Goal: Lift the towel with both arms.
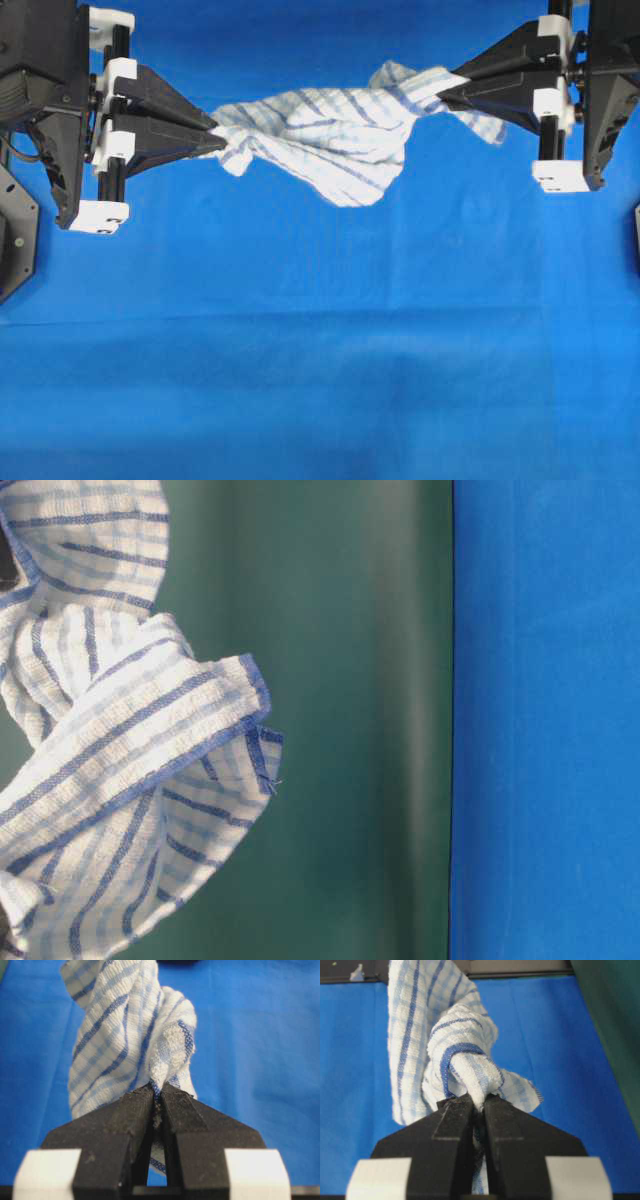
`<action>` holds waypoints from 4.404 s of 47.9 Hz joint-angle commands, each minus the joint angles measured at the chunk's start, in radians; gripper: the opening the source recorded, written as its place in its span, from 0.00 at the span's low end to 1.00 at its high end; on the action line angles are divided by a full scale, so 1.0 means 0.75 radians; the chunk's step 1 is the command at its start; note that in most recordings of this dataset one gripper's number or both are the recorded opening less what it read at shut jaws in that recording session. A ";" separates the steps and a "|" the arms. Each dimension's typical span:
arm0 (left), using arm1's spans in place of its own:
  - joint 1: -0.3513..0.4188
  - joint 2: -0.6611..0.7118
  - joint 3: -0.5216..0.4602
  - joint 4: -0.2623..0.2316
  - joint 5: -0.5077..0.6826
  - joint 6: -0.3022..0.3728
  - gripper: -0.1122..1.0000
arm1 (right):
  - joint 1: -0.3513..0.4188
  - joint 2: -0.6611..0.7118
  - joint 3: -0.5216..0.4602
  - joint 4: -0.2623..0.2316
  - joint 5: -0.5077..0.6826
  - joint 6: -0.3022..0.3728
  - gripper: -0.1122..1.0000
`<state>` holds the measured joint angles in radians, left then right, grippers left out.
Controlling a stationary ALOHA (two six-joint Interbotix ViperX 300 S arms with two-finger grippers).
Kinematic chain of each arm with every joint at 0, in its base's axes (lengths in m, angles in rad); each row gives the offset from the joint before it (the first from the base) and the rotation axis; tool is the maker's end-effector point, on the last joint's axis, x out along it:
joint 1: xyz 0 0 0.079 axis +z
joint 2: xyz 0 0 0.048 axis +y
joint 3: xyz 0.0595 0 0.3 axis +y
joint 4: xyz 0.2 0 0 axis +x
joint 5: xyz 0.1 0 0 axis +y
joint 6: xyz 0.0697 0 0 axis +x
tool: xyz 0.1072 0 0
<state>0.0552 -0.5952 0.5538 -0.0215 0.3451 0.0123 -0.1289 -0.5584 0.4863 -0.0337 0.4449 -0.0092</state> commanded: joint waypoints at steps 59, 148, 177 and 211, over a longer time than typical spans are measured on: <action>-0.047 0.395 0.297 0.000 -0.505 -0.016 0.93 | 0.143 0.335 0.323 -0.039 -0.272 0.174 0.70; 0.014 0.636 0.229 0.000 -0.387 0.004 0.11 | 0.162 0.513 0.295 -0.025 -0.352 0.233 0.11; 0.072 0.086 0.037 0.000 0.016 0.004 0.11 | 0.094 0.231 -0.155 -0.174 0.088 0.215 0.11; 0.104 -0.061 -0.233 0.002 0.202 0.006 0.11 | 0.096 0.213 -0.493 -0.221 0.256 0.155 0.11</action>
<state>0.1304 -0.6397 0.4065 -0.0215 0.5047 0.0184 -0.0568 -0.3804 0.1396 -0.1963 0.6351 0.1181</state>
